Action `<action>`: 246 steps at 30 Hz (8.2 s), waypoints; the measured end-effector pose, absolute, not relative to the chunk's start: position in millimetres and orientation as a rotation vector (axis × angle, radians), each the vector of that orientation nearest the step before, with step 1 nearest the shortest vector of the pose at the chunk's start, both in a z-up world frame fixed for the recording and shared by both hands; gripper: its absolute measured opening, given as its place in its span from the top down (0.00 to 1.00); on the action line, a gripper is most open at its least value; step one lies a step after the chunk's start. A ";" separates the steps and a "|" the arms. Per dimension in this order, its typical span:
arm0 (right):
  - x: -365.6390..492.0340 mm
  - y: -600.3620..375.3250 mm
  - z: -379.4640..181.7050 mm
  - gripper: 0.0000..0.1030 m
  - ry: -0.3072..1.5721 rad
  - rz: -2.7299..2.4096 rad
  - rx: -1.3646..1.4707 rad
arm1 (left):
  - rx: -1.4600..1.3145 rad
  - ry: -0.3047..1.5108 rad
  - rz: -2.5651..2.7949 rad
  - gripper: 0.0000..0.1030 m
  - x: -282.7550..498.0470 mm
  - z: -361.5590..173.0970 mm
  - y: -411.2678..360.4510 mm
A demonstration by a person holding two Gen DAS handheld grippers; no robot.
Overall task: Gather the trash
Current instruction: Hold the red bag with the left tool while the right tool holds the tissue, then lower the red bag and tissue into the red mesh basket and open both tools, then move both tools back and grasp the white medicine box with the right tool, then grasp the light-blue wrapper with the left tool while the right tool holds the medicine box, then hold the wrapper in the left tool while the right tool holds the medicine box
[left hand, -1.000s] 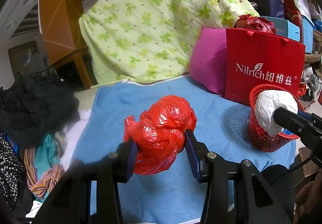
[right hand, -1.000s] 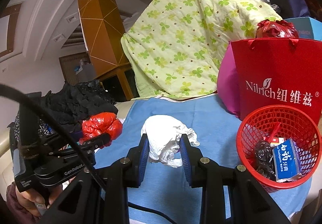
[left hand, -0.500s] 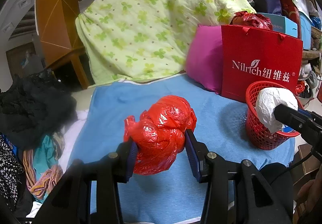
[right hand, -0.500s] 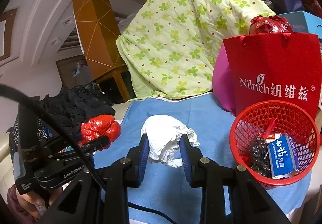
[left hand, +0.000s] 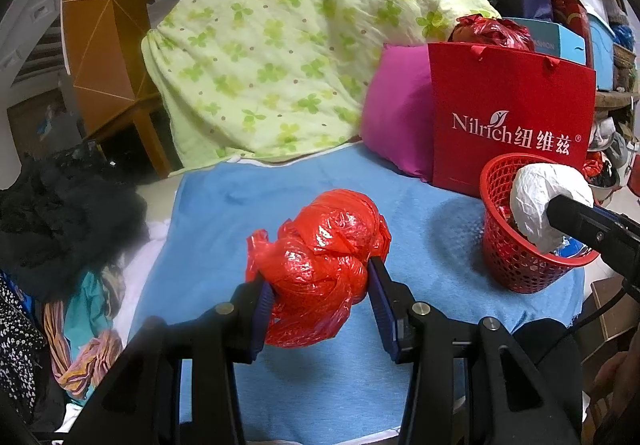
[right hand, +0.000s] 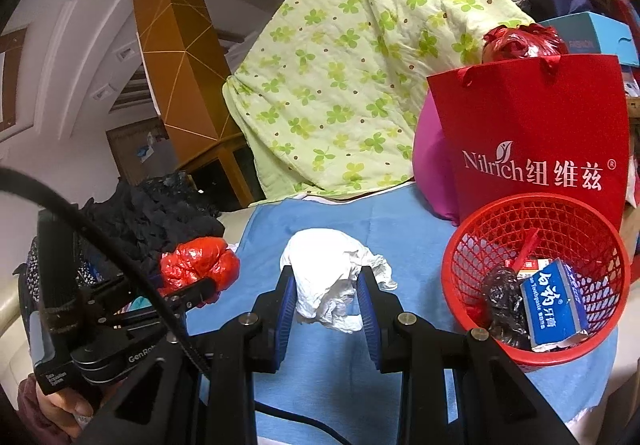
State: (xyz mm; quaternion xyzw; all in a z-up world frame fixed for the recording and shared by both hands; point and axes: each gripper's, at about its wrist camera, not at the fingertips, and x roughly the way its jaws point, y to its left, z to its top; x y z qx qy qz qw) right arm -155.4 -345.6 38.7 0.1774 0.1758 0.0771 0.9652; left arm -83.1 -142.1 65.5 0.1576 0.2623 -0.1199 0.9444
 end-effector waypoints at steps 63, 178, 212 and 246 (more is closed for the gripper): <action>-191.7 -431.7 26.4 0.68 0.303 0.021 0.489 | 0.471 0.515 -0.383 0.54 -102.8 64.0 -230.1; 19.3 -299.8 -49.0 0.53 0.659 0.244 0.275 | 0.275 0.783 -0.207 0.74 141.5 -33.2 -92.5; -128.8 -273.7 67.4 0.53 0.371 0.251 0.205 | 0.271 0.405 -0.092 0.73 -88.7 115.0 -70.3; -153.3 -309.0 62.9 0.52 0.348 0.189 0.252 | 0.338 0.408 -0.175 0.72 -99.0 112.2 -116.7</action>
